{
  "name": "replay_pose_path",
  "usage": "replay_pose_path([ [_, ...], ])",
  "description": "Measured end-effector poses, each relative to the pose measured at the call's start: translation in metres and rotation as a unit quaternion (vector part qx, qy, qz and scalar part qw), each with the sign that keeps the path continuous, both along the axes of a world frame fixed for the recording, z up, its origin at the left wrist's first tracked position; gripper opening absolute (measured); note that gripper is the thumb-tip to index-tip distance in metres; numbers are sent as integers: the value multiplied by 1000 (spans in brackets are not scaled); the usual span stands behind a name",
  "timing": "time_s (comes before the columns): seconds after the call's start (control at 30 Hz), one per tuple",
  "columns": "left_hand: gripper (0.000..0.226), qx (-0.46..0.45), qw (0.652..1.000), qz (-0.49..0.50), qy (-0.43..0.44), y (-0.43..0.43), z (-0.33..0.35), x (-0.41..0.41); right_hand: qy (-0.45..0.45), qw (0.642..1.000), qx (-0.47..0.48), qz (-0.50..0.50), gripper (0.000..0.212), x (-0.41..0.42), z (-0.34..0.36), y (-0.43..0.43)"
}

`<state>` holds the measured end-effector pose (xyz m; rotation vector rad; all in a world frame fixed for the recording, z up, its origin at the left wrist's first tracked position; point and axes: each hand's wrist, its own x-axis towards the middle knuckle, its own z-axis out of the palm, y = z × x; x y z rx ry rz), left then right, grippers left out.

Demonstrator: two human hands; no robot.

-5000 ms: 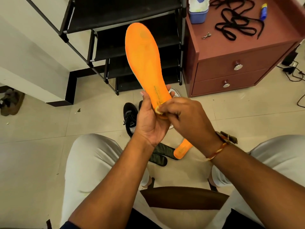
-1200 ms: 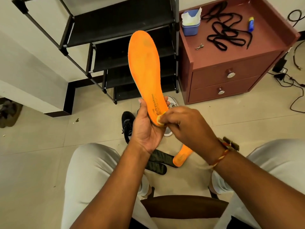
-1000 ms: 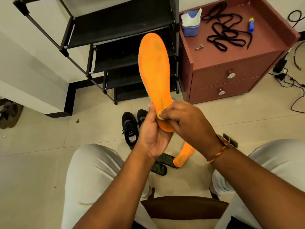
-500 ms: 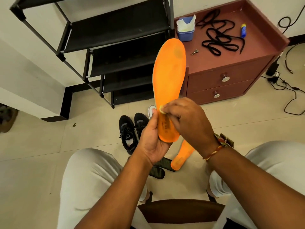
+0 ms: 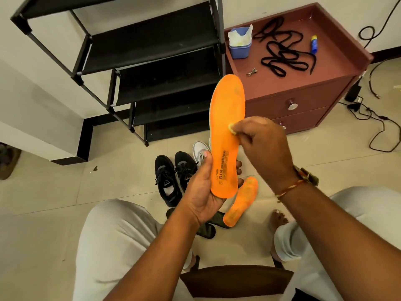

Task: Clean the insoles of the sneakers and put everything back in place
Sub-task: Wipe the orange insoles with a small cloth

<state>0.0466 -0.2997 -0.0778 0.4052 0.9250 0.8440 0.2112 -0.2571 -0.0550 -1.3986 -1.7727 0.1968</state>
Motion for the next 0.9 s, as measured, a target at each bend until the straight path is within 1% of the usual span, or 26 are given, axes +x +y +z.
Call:
replay_pose_path([
  [0.07, 62, 5, 1000, -11, 0, -2, 2, 2, 57, 998, -13, -33, 16, 11, -5, 5],
  [0.13, 61, 5, 1000, -13, -3, -2, 3, 3, 150, 987, -60, -26, 15, 10, -11, 4],
  [0.17, 61, 3, 1000, -11, -6, -2, 4, 3, 203, 975, -93, -17, 14, 8, -14, 4],
  [0.23, 60, 0, 1000, -11, -19, -1, 3, 2, 309, 939, -152, 4, 13, 5, -17, 6],
  [0.3, 60, -3, 1000, -12, -24, -2, 4, 2, 395, 901, -175, 26, 15, 4, -16, 7],
  [0.37, 61, -7, 1000, -14, -25, -3, 4, 2, 453, 871, -186, 35, 15, 3, -13, 6],
  [0.43, 64, -12, 999, -17, -24, -2, 3, 3, 466, 864, -188, 30, 16, 1, -15, 4],
  [0.57, 64, -13, 1000, -25, -15, -2, 0, 4, 438, 881, -179, 7, 17, -3, -20, 3],
  [0.73, 52, -5, 1000, -9, -11, -1, 3, 4, 404, 899, -171, 5, 13, -7, -23, 1],
  [0.9, 40, 46, 999, 8, -3, 1, 4, 6, 383, 910, -162, 7, 13, -11, -24, 0],
])
